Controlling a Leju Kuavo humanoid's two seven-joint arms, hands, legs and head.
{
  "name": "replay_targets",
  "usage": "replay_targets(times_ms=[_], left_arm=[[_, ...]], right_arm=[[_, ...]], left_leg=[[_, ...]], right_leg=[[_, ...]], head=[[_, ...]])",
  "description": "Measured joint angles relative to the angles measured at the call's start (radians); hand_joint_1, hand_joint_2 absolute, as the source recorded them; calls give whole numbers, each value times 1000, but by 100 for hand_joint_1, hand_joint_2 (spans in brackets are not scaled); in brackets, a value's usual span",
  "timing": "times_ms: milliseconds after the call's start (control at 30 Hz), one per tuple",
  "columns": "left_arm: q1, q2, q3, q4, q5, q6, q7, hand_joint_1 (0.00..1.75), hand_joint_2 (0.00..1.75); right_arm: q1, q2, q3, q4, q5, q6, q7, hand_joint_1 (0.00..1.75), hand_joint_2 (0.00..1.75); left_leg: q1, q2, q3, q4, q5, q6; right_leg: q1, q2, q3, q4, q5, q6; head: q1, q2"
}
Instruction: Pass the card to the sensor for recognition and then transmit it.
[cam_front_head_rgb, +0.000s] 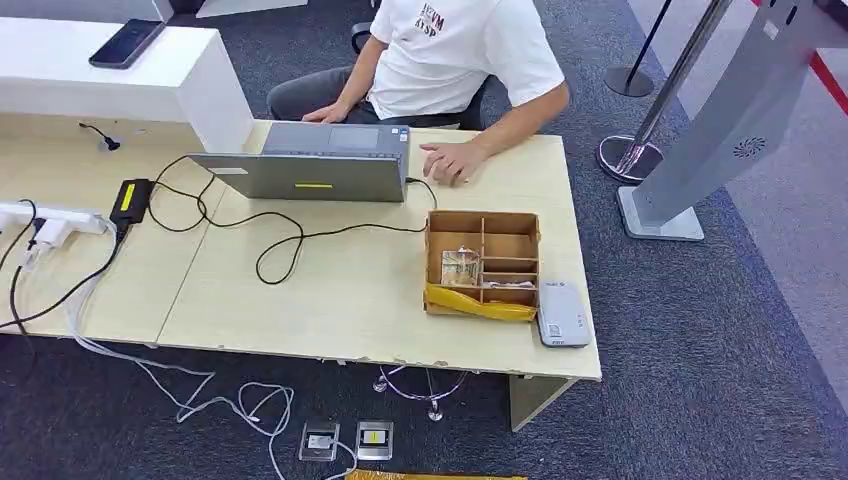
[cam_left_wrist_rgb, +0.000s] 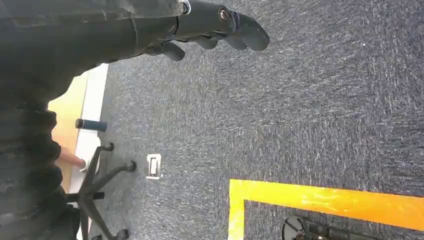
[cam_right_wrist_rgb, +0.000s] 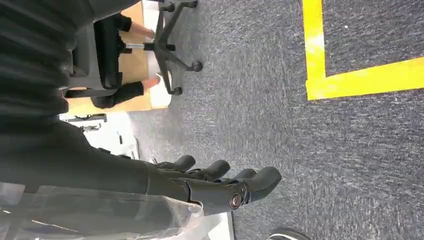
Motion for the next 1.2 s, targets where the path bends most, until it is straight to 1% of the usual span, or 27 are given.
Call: replay_targets(times_ms=[167,467,1200], left_arm=[[0,0,0,0,0,1,-3,0,175],[0,-1,0,0,6,2,-8,0,175],[0,-8,0,0,20,1,-20,0,175]], right_arm=[[0,0,0,0,0,3,2,0,175],[0,-1,0,0,0,1,-14,0,175],[-2,-3,0,0,0,0,-9,0,175]], left_leg=[[0,0,0,0,0,0],[0,0,0,0,0,0],[0,0,0,0,0,0]], right_leg=[[0,0,0,0,0,0],[0,0,0,0,0,0],[0,0,0,0,0,0]], head=[[0,0],[0,0],[0,0]])
